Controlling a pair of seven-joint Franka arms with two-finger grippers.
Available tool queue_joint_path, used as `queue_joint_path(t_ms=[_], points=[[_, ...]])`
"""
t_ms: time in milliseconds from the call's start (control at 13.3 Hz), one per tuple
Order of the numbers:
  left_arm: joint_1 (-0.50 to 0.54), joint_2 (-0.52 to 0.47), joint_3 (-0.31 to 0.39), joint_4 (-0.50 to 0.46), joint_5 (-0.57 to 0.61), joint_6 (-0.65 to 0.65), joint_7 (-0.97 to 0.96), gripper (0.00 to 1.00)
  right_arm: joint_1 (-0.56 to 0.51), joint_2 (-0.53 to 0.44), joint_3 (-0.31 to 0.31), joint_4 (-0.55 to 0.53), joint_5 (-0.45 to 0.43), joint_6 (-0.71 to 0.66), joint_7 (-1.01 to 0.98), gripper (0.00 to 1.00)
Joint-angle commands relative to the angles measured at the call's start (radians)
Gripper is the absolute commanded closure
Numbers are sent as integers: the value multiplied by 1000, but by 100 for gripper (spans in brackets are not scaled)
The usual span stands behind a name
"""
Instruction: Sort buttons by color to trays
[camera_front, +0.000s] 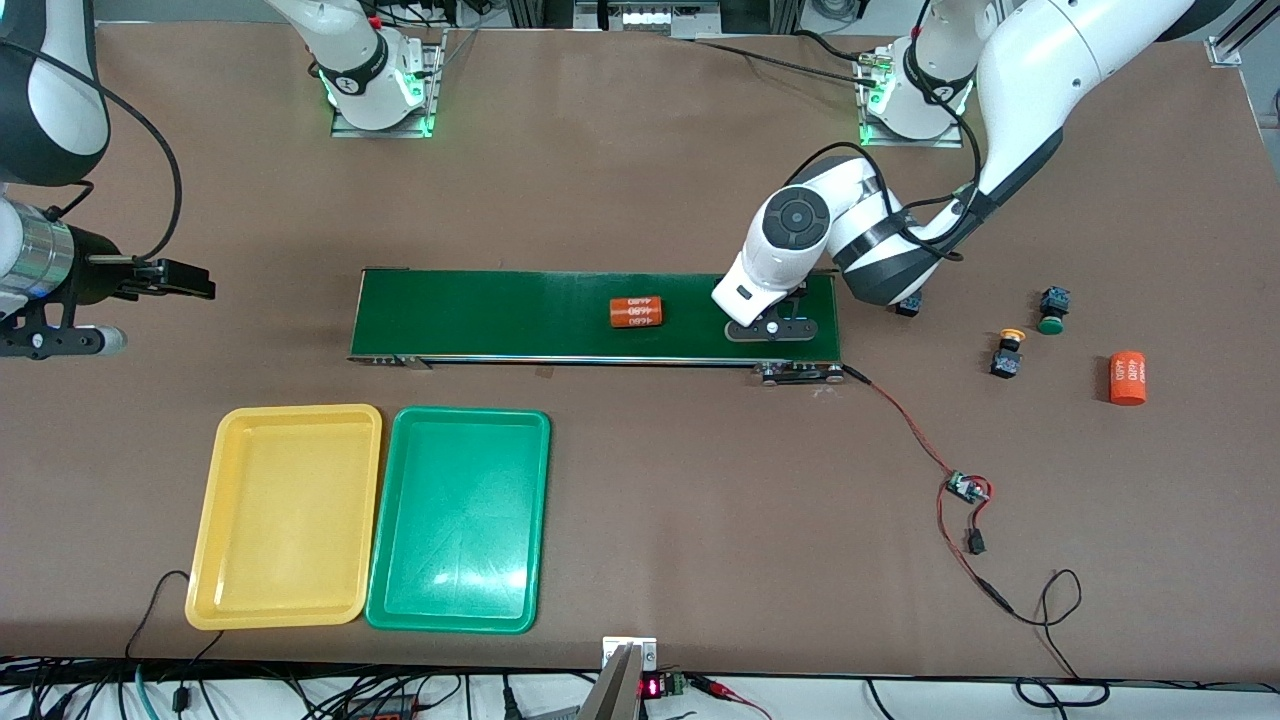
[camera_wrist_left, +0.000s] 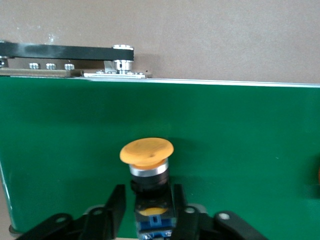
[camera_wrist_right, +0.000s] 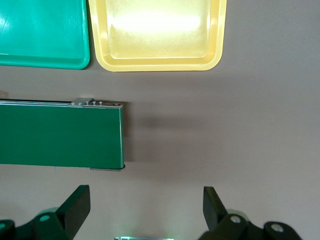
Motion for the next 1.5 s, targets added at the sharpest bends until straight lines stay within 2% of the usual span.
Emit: queue_joint_path(t_ms=[0,226,451,752,827,978,1128,1278,1429], points=[[7,-34,-8,31,8,-32,-6,0,-4,1,-1,10,1,-14,-24,0],[76,-64,-62,98,7,-147,48,0,-3,1,0,10,1,-14,-24,0],[174,-66,-69,188,4,-317,221,0,-3,1,0,5,1,-14,-24,0],[331,-55,-46,172,8,-348,357,0,-1,-36,-1,-65,-1,4,-24,0],[378,-46,-24,164,8,-348,431,0,-1,-56,-1,-99,-1,21,-24,0],[424,-38,68,161,45,-343,602,0,-1,-155,-6,-264,-1,134,-24,0],[498,-31,92,143,53,-302,771,0,-1,-261,-6,-442,-1,254,-22,0],[578,-29,93,68,61,-188,838,0,0,-323,-6,-551,-1,326,-18,0],[630,-15,128,5,96,-56,907,0,2,-361,-6,-615,-1,366,-8,0]])
